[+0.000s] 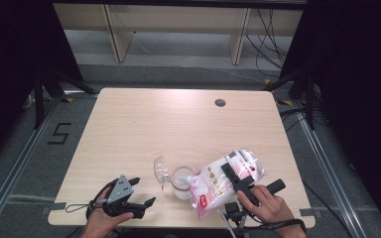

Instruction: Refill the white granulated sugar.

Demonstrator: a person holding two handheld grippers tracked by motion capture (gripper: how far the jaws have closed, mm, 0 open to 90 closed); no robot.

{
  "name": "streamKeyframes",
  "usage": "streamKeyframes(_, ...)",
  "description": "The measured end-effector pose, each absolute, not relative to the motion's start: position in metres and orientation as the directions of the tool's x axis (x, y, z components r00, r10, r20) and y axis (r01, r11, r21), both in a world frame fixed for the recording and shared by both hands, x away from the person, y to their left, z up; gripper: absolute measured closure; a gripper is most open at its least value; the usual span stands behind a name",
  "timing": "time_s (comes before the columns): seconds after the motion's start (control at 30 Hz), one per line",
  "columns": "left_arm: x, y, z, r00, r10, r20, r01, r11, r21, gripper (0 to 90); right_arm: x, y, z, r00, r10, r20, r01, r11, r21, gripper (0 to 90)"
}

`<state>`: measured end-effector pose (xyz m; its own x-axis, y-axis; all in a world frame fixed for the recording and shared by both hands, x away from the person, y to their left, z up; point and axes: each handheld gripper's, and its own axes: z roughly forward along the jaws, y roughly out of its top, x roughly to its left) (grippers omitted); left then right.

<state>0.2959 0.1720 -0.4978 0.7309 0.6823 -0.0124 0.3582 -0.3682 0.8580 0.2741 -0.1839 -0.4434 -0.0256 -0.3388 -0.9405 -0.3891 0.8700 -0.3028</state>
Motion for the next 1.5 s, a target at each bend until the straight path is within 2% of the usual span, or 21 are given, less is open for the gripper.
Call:
streamKeyframes(0.33, 0.2958, 0.1719, -0.4979, 0.729, 0.684, -0.013, 0.358, -0.366, 0.859, 16.1, 0.2735, -0.1831, -0.4427, -0.019, -0.344, -0.939, -0.389, 0.867, -0.31, 56.9)
streamKeyframes(0.47, 0.2977, 0.1731, -0.4977, 0.74, 0.673, 0.014, 0.336, -0.388, 0.858, 16.1, 0.2735, -0.1824, -0.4412, -0.006, -0.353, -0.936, -0.395, 0.86, -0.322, 57.0)
streamKeyframes(0.5, 0.2961, 0.172, -0.498, 0.73, 0.683, -0.011, 0.356, -0.367, 0.86, 16.1, 0.2738, -0.1817, -0.4404, -0.001, -0.363, -0.932, -0.401, 0.854, -0.333, 57.0)
streamKeyframes(0.57, 0.2976, 0.1734, -0.4973, 0.742, 0.67, 0.012, 0.332, -0.384, 0.861, 16.1, 0.2725, -0.1826, -0.442, -0.018, -0.346, -0.938, -0.385, 0.868, -0.313, 57.0)
streamKeyframes(0.8, 0.2964, 0.1721, -0.4983, 0.73, 0.683, -0.017, 0.357, -0.359, 0.862, 16.1, 0.2726, -0.1823, -0.4417, -0.018, -0.346, -0.938, -0.39, 0.866, -0.312, 57.0)
streamKeyframes(0.9, 0.298, 0.1733, -0.4978, 0.741, 0.672, 0.013, 0.335, -0.386, 0.86, 16.1, 0.2725, -0.1826, -0.4418, -0.018, -0.347, -0.938, -0.39, 0.866, -0.313, 57.1)
streamKeyframes(1.0, 0.2959, 0.1718, -0.4984, 0.728, 0.686, -0.014, 0.359, -0.363, 0.859, 16.1, 0.2725, -0.1827, -0.4417, -0.016, -0.347, -0.938, -0.391, 0.866, -0.313, 57.1)
streamKeyframes(1.13, 0.2979, 0.173, -0.4982, 0.742, 0.671, 0.009, 0.337, -0.384, 0.86, 16.1, 0.2724, -0.1829, -0.4419, -0.03, -0.334, -0.942, -0.387, 0.873, -0.298, 57.1)
streamKeyframes(1.2, 0.2974, 0.1733, -0.4974, 0.74, 0.672, 0.014, 0.334, -0.386, 0.86, 16.1, 0.2731, -0.1818, -0.4397, -0.008, -0.359, -0.933, -0.4, 0.857, -0.326, 57.2)
streamKeyframes(1.27, 0.2964, 0.1722, -0.4985, 0.731, 0.682, -0.018, 0.357, -0.36, 0.862, 16.1, 0.2733, -0.1816, -0.4393, -0.01, -0.358, -0.934, -0.399, 0.857, -0.325, 57.2)
streamKeyframes(1.33, 0.2976, 0.1732, -0.4978, 0.74, 0.673, 0.012, 0.335, -0.384, 0.86, 16.1, 0.2731, -0.1817, -0.4393, -0.01, -0.358, -0.934, -0.399, 0.858, -0.325, 57.2)
streamKeyframes(1.5, 0.2979, 0.173, -0.4984, 0.741, 0.671, 0.008, 0.336, -0.382, 0.861, 16.1, 0.272, -0.1832, -0.44, -0.015, -0.346, -0.938, -0.39, 0.866, -0.313, 57.2)
